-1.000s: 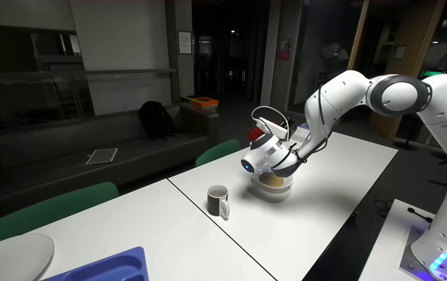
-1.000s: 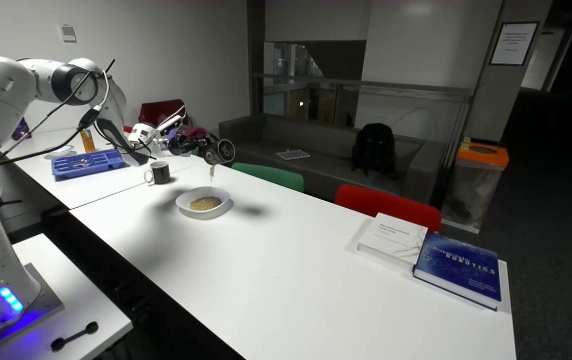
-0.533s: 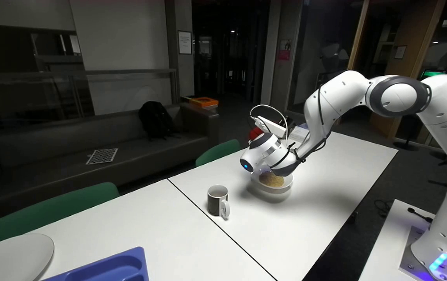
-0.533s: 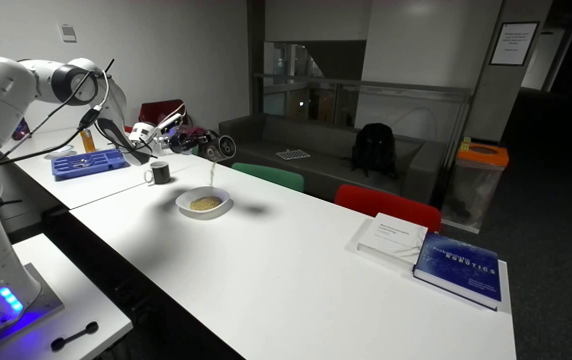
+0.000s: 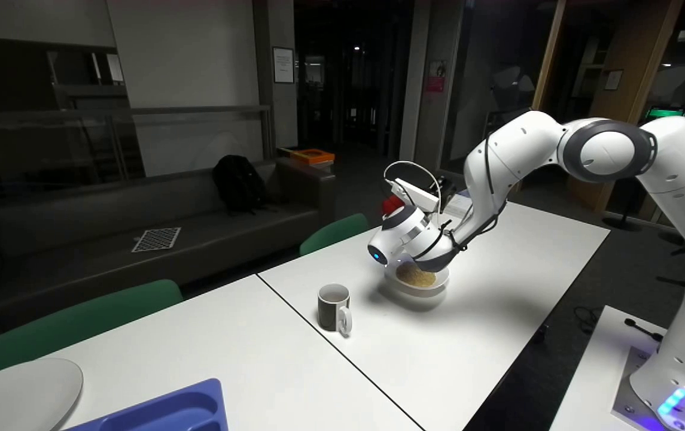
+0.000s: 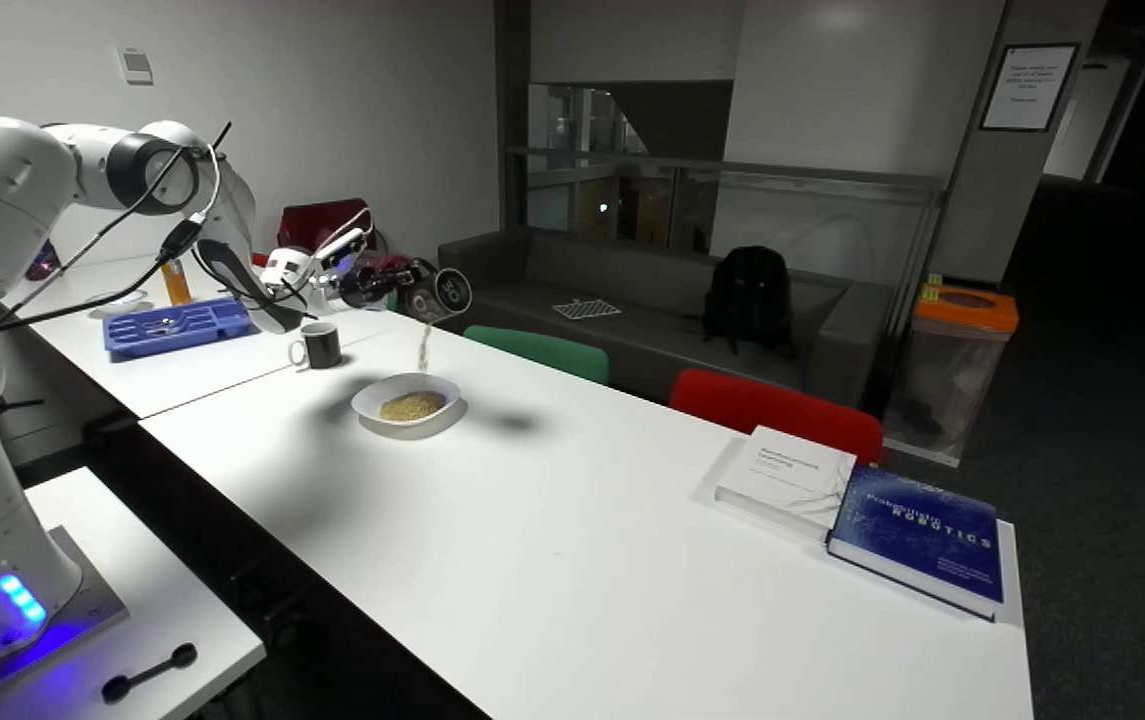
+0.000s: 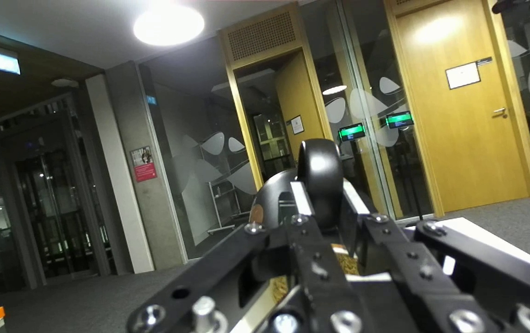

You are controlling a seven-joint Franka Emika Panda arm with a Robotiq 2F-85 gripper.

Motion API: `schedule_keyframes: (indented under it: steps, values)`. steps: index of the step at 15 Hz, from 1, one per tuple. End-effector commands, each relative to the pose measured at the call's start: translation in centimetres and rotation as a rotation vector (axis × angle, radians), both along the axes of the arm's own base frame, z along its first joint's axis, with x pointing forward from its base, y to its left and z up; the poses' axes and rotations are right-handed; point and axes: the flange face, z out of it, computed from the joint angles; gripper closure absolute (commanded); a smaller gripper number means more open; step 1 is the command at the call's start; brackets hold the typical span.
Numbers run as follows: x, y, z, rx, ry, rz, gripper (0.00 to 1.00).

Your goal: Pour the contents in the black mug on the right onto the white plate

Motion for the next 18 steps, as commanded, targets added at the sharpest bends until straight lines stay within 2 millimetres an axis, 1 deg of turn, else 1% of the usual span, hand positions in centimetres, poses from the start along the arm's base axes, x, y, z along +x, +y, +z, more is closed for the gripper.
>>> schedule_keyframes:
  steps: [1, 18]
  values:
    - [0.53, -0.12, 1.61, -0.079, -0.005, -0.038, 0.95]
    - [0.94, -0.26, 2.15, -0.104, -0.003, -0.028, 0.95]
